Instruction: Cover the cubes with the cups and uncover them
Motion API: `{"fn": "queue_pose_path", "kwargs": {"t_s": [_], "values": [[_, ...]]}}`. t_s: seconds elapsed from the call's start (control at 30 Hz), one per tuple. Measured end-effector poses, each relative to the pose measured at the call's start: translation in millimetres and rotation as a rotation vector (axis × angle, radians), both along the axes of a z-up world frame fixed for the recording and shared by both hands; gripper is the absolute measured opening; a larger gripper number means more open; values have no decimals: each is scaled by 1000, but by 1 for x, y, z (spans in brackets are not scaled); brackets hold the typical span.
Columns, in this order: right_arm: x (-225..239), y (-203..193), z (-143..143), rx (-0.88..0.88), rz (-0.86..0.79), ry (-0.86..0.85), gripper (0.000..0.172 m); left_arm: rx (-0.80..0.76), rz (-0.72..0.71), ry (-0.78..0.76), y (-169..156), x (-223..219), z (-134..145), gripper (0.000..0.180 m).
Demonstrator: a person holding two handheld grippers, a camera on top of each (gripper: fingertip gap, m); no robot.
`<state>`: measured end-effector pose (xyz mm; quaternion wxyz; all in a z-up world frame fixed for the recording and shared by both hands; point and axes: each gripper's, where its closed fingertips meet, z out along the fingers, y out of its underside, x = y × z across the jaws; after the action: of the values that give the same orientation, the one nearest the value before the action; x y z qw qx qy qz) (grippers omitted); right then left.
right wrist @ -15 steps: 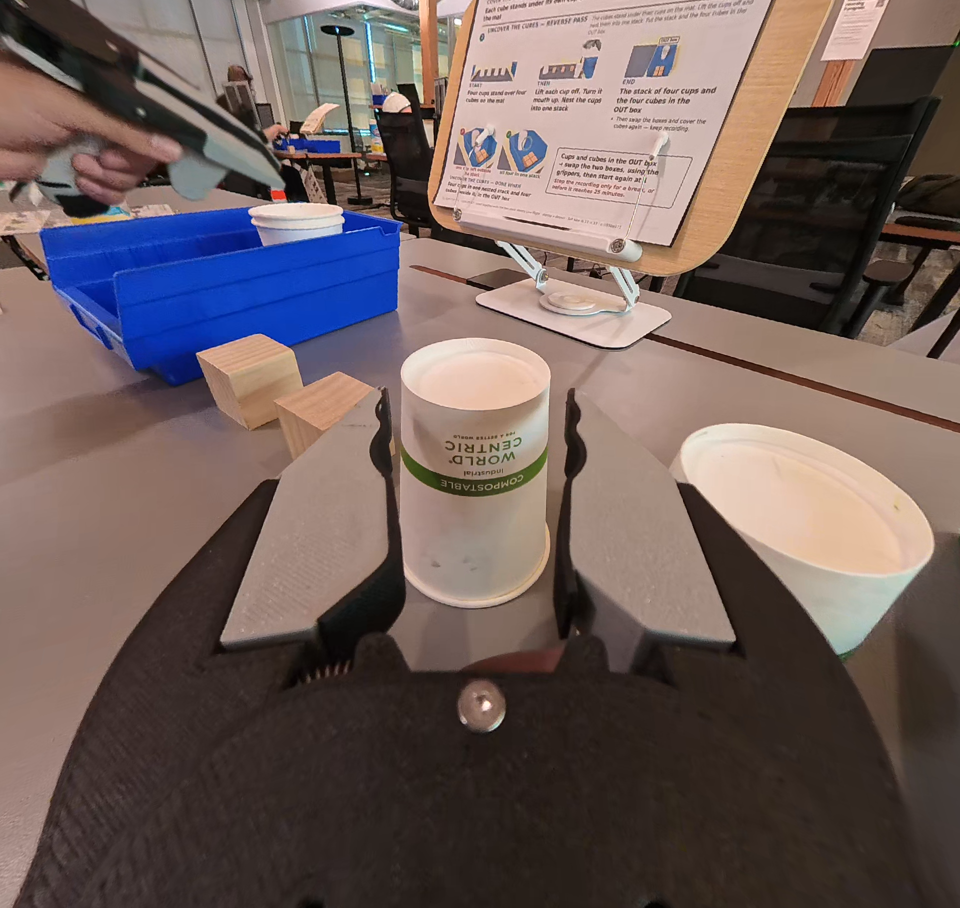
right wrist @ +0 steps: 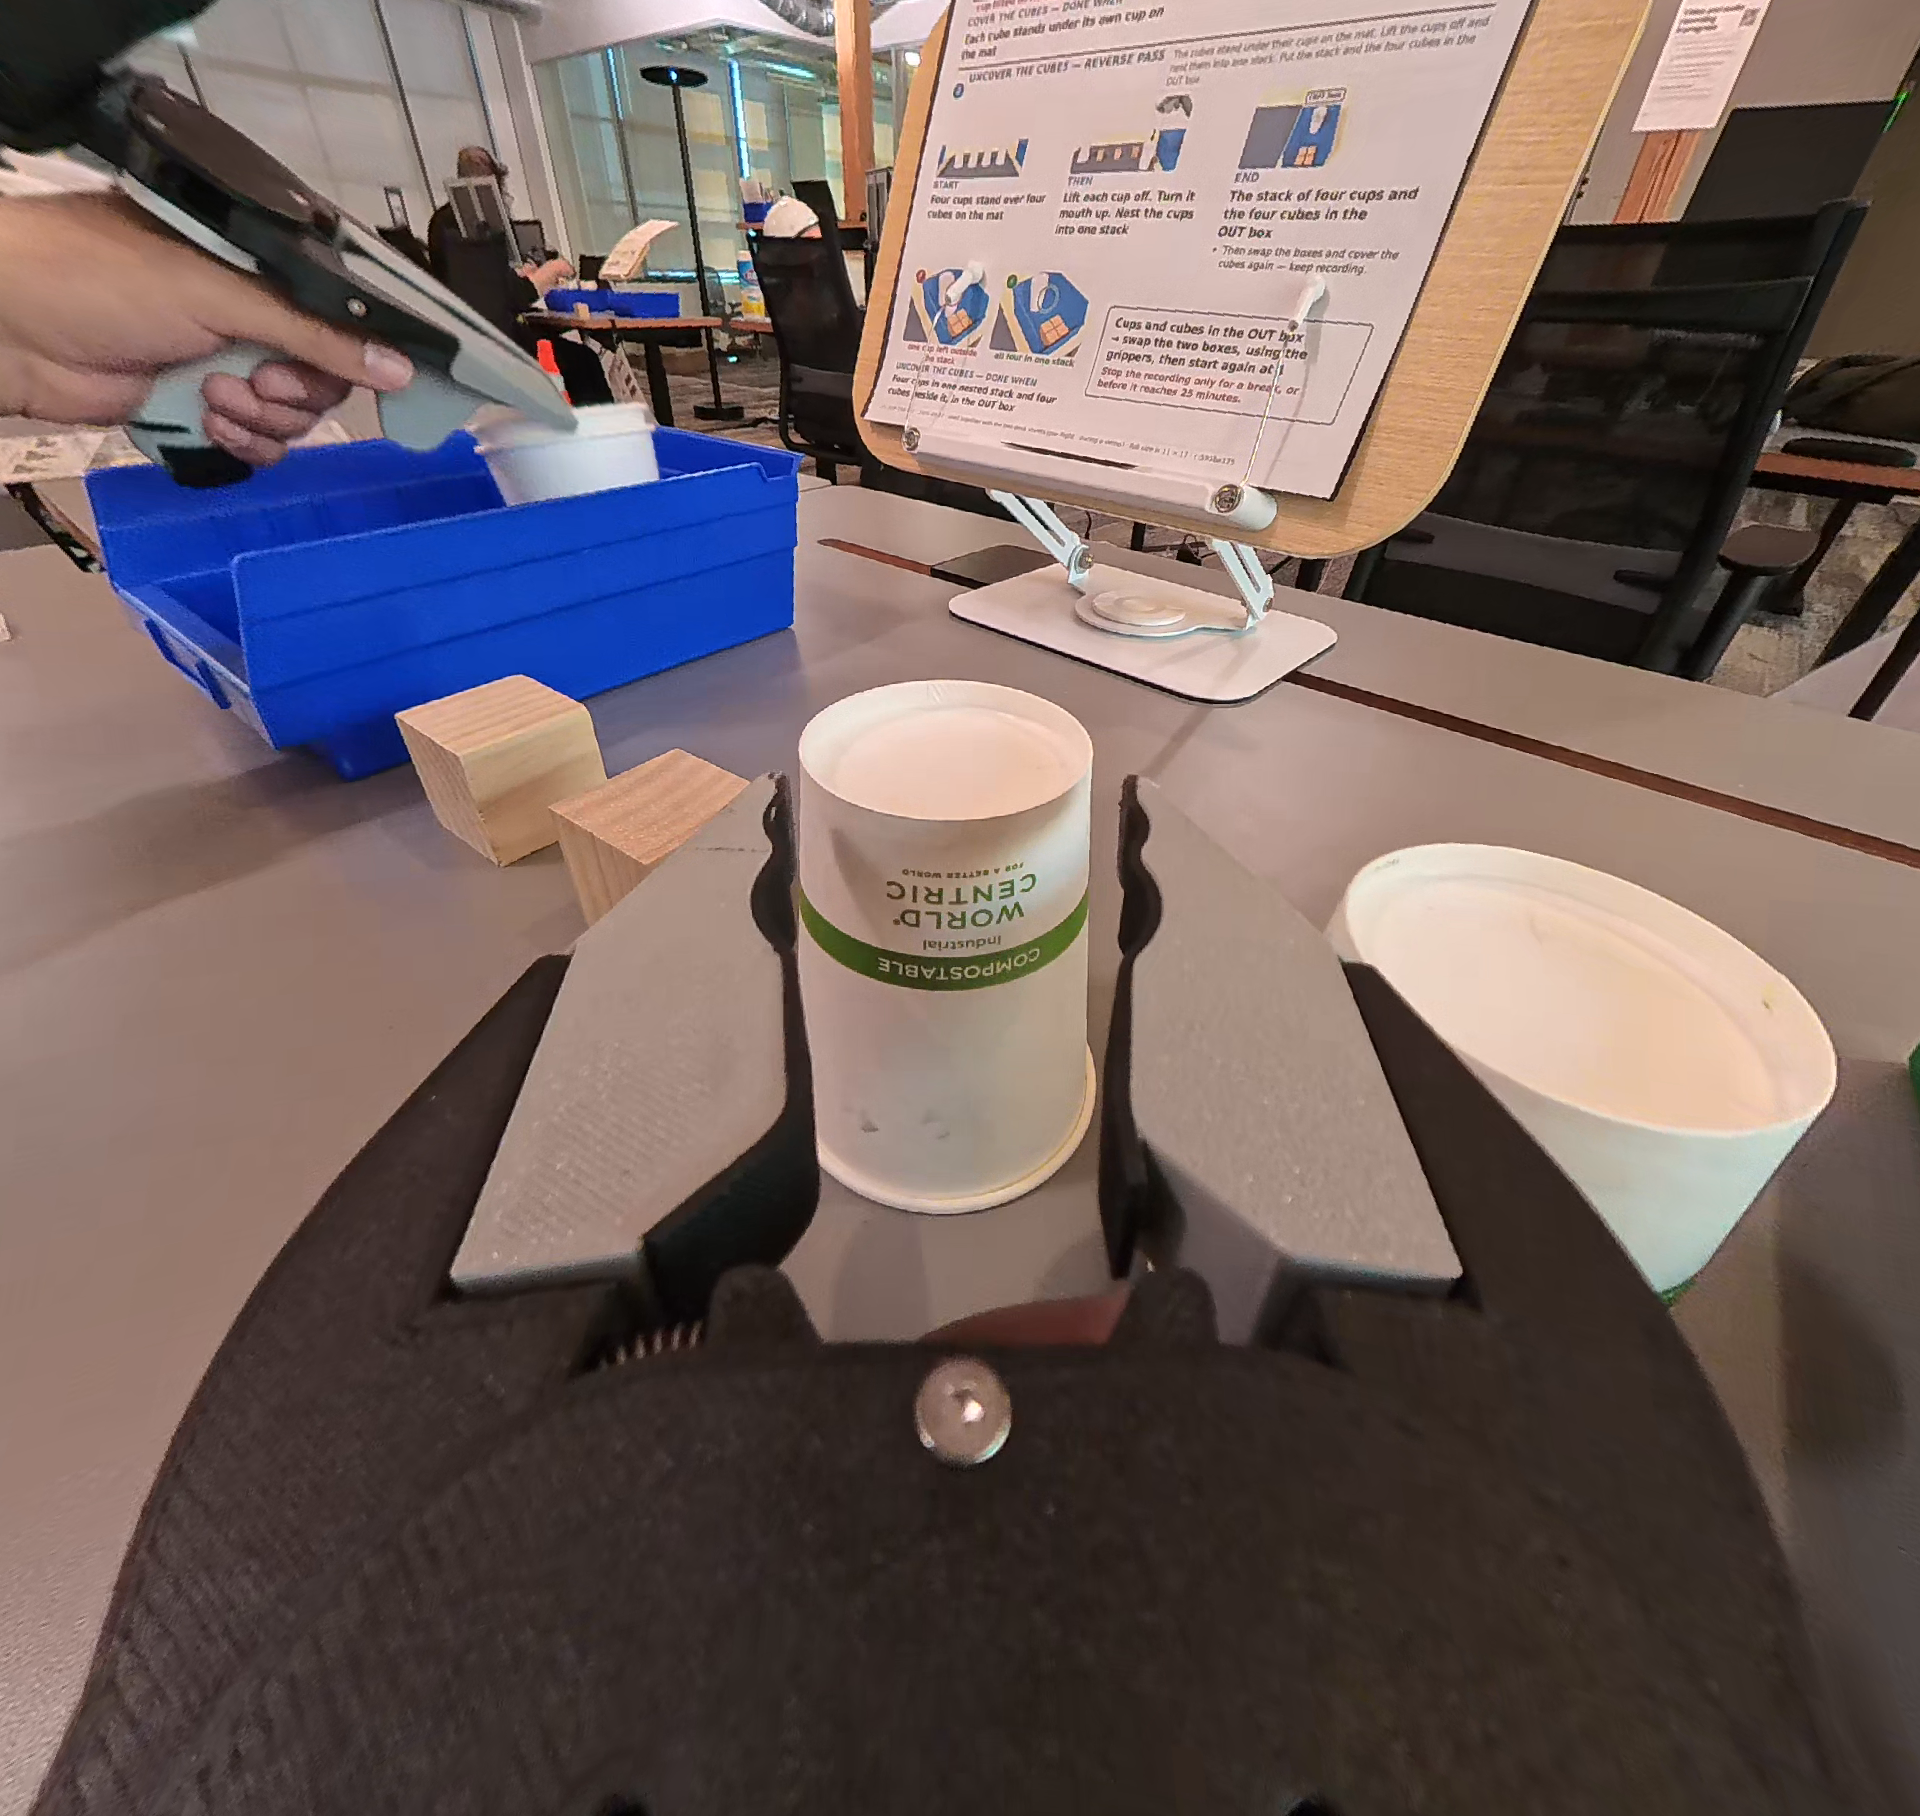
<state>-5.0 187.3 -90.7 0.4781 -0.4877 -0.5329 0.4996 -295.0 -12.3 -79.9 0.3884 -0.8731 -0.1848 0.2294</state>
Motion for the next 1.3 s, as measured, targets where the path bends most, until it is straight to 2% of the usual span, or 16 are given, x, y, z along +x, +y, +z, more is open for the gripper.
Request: {"fn": "queue_pose_path", "kwargs": {"t_s": [0.23, 0.4, 0.5, 0.57, 0.67, 0.73, 0.8, 0.9, 0.97, 1.13, 1.23, 1.3], "values": [[0, -2, -1, 11, 7, -3, 58, 96, 21, 175, -3, 4, 55, 2], [0, -4, -2, 28, 9, -10, 58, -40, 18, 346, -7, 11, 71, 2], [3, -7, 4, 27, 26, 20, 59, 60, 7, 389, -3, 26, 98, 2], [5, -11, 9, 16, 53, 44, 60, 163, -35, 413, 5, 49, 123, 2], [8, -25, 13, -4, 138, 68, 57, 288, -172, 475, 23, 107, 156, 2], [14, -45, 17, -27, 256, 87, 50, 362, -279, 502, 38, 154, 171, 2], [24, -77, 20, -98, 452, 86, 51, 468, -406, 485, 54, 206, 178, 2], [52, -126, 29, -315, 812, 31, 62, 669, -606, 375, 75, 287, 174, 1], [67, -139, 38, -437, 964, 13, 68, 777, -684, 279, 87, 329, 160, 2], [70, -111, 62, -603, 947, 128, 72, 900, -687, 281, 106, 381, 116, 2], [69, -82, 79, -749, 918, 222, 77, 939, -688, 225, 113, 393, 89, 1], [62, -68, 80, -787, 858, 241, 78, 911, -686, 158, 120, 392, 69, 2]]}}
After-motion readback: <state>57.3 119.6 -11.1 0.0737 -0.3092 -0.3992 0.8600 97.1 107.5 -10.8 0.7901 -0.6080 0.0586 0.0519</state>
